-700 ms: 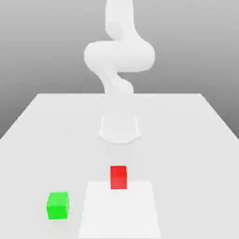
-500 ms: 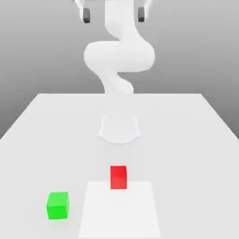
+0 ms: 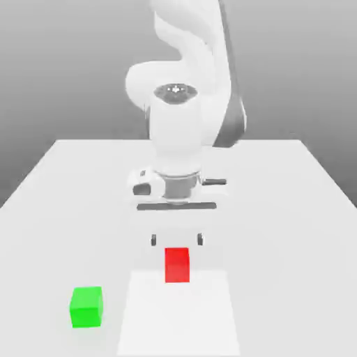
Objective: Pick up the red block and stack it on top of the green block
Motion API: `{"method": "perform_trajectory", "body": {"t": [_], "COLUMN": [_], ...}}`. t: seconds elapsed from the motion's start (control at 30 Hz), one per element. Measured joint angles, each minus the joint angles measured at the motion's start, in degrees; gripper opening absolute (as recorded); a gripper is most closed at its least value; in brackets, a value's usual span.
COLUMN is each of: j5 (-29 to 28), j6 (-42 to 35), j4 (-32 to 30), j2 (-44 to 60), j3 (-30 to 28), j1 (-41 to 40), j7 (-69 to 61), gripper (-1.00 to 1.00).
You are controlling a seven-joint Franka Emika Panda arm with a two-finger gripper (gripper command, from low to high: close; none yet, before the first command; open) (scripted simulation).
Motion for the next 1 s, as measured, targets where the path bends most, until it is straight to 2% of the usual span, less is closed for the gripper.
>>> {"method": "perform_trajectory", "body": {"t": [0.13,0.17,0.4,0.7,0.83,1.0], "j5": [1.48,1.54,1.29,-1.47,-3.37,-2.46], "j6": [7.23,8.4,8.38,-6.07,-10.91,-16.44], "j4": [0.87,1.01,1.01,-1.06,5.53,15.87], "j2": [8.32,9.66,9.64,-6.86,-4.98,-0.15], "j3": [1.19,1.26,1.4,1.35,-2.29,-6.76], "j1": [-0.75,-0.78,-0.97,-1.98,-5.46,-11.65], "j7": [-0.96,-0.95,-0.75,1.02,-2.94,-11.36], "gripper": [0.0,-1.0,-1.0,-1.0,-1.0,-1.0]}}
